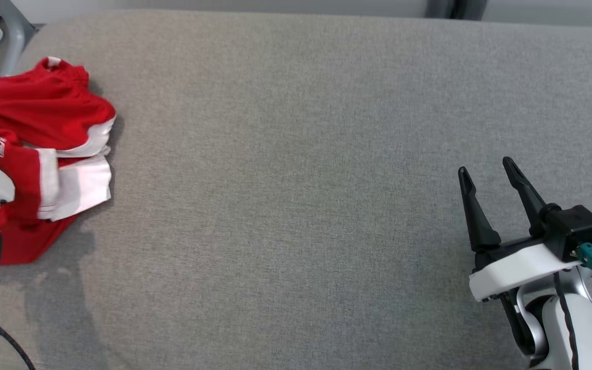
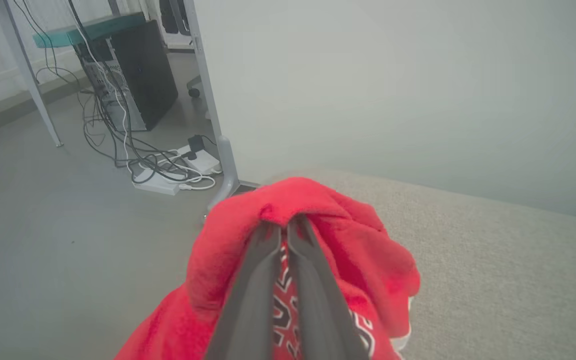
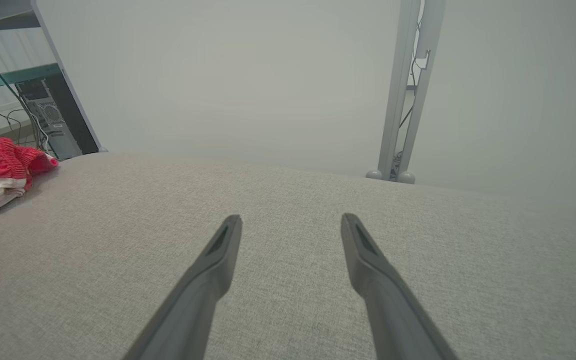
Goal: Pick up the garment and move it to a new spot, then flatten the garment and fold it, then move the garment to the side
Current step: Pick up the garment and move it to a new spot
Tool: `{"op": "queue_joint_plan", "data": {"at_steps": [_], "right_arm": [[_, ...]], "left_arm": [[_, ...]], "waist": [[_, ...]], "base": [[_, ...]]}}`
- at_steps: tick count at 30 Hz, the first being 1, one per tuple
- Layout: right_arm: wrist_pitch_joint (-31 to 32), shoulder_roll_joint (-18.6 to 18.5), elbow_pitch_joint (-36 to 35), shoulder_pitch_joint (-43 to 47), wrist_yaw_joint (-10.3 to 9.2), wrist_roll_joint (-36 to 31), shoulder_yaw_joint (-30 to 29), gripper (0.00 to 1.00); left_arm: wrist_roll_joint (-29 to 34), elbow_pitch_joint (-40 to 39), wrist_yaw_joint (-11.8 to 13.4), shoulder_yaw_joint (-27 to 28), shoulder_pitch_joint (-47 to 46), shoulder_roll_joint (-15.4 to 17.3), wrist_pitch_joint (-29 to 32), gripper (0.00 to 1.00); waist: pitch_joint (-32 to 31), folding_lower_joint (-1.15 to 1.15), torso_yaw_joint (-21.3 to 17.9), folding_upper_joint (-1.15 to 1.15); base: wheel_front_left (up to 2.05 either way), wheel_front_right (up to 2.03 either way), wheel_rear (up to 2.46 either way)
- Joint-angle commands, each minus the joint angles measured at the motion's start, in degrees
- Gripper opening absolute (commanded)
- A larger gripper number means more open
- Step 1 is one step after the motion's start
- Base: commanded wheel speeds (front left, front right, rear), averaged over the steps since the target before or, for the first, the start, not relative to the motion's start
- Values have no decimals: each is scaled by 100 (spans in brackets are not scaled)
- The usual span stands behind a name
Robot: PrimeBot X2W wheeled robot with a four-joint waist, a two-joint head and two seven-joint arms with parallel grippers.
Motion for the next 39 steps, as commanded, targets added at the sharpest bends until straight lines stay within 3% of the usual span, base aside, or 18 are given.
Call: {"op": "queue_joint_plan", "data": {"at_steps": [1, 10, 19, 26, 32, 39], "right_arm": [[-71, -2, 23, 89, -2, 30, -30, 100], [-210, 51, -8, 450, -2, 72, -170, 100], [-190, 64, -202, 861, -2, 159, -340, 100], [-155, 64, -333, 1058, -2, 311, -372, 100], [-96, 64, -440, 1024, -2, 378, -301, 100], [-130, 66, -505, 882, -2, 451, -273, 100]], "left_arm": [[79, -131, 69, 1, -41, 109, -104, 0], [258, -1949, 613, 45, 968, 319, -246, 0], [435, -4926, 1543, 104, 2929, 308, 417, 0], [583, -6452, 1929, -53, 3922, 262, 835, 0], [699, -6957, 1867, -557, 3947, 117, 1063, 0], [649, -6661, 1520, -1227, 3493, -206, 1098, 0]], "waist": [[-210, 0, 43, 0], [-926, 0, 35, 0], [-1496, 0, -38, 0], [-1654, 0, -259, 0], [-1582, 0, -706, 0], [-1327, 0, -1428, 0]], "base": [[0, 0, 0], [0, 0, 0], [0, 0, 0], [0, 0, 0], [0, 0, 0], [0, 0, 0]]}}
